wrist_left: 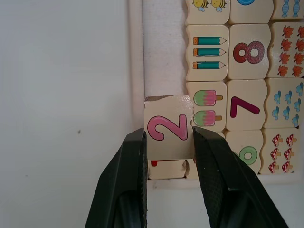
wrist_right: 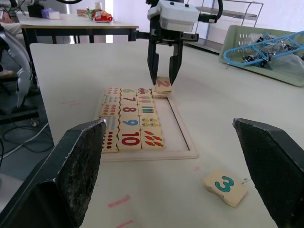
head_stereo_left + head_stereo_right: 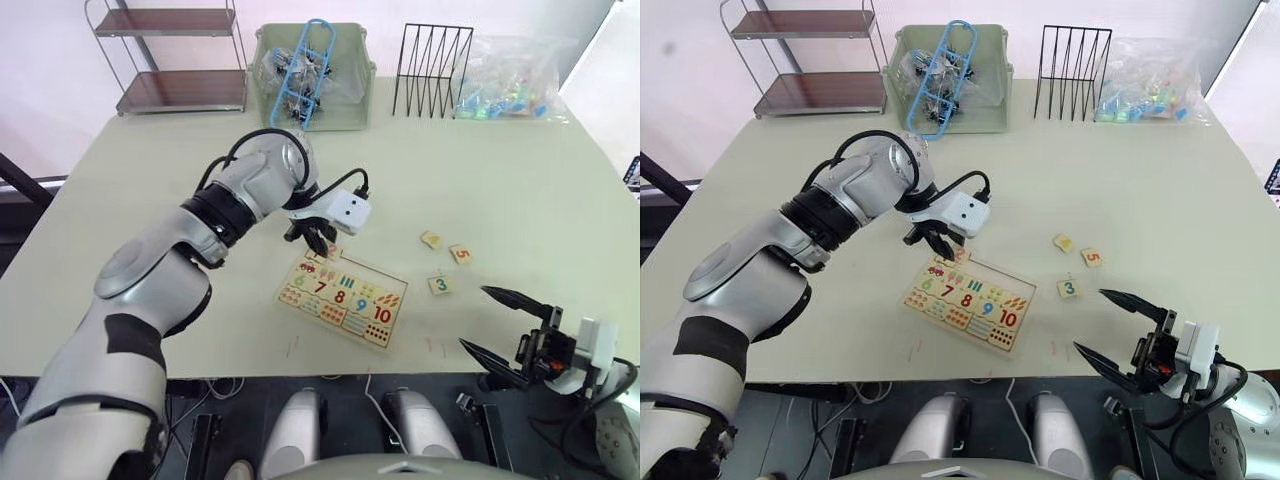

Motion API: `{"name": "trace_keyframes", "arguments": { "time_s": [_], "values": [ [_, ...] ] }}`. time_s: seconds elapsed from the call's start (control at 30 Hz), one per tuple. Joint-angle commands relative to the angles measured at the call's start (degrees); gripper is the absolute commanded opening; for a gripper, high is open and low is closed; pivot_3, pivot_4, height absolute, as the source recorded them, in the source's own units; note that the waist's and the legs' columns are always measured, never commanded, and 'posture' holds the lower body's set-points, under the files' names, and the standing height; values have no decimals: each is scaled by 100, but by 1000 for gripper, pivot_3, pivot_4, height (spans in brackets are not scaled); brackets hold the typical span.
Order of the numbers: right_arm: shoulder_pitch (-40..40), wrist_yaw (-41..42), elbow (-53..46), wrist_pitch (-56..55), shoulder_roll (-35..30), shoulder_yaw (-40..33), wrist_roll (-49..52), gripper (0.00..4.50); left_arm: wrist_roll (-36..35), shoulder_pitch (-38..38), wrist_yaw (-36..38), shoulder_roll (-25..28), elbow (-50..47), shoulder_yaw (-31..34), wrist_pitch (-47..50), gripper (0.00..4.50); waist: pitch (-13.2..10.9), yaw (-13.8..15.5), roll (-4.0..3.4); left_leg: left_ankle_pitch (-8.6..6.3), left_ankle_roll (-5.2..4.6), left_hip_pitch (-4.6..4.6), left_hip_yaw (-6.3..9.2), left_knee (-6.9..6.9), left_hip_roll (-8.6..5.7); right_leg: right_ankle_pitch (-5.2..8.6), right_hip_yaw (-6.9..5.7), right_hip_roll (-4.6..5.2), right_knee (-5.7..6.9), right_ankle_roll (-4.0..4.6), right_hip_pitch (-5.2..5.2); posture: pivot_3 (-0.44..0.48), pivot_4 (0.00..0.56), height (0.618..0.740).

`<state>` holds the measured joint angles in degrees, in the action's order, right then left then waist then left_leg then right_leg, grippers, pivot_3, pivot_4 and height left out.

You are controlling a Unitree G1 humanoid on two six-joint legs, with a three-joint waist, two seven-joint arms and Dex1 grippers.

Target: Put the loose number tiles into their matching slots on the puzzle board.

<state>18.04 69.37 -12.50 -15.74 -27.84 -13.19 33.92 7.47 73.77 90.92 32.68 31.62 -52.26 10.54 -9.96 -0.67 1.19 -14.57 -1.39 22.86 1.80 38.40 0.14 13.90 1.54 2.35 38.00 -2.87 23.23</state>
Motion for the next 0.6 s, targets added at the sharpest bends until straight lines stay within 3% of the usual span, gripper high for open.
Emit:
{"name": "trace_keyframes", "arguments": {
  "time_s": [0.03,0.6],
  "values": [
    [32,-46,-187,-120,-20,-37,24,4500,61,-8,158,-5,-127,104,57,941,0,-1,0,0,0,0,1,0,0,0,0,0,0,0,0,0,150,739],
    [72,-164,-178,-231,6,22,-58,4500,499,-74,158,-325,137,403,1,941,0,0,0,0,0,0,0,0,0,0,0,0,0,0,0,0,150,739]
  ]
}}
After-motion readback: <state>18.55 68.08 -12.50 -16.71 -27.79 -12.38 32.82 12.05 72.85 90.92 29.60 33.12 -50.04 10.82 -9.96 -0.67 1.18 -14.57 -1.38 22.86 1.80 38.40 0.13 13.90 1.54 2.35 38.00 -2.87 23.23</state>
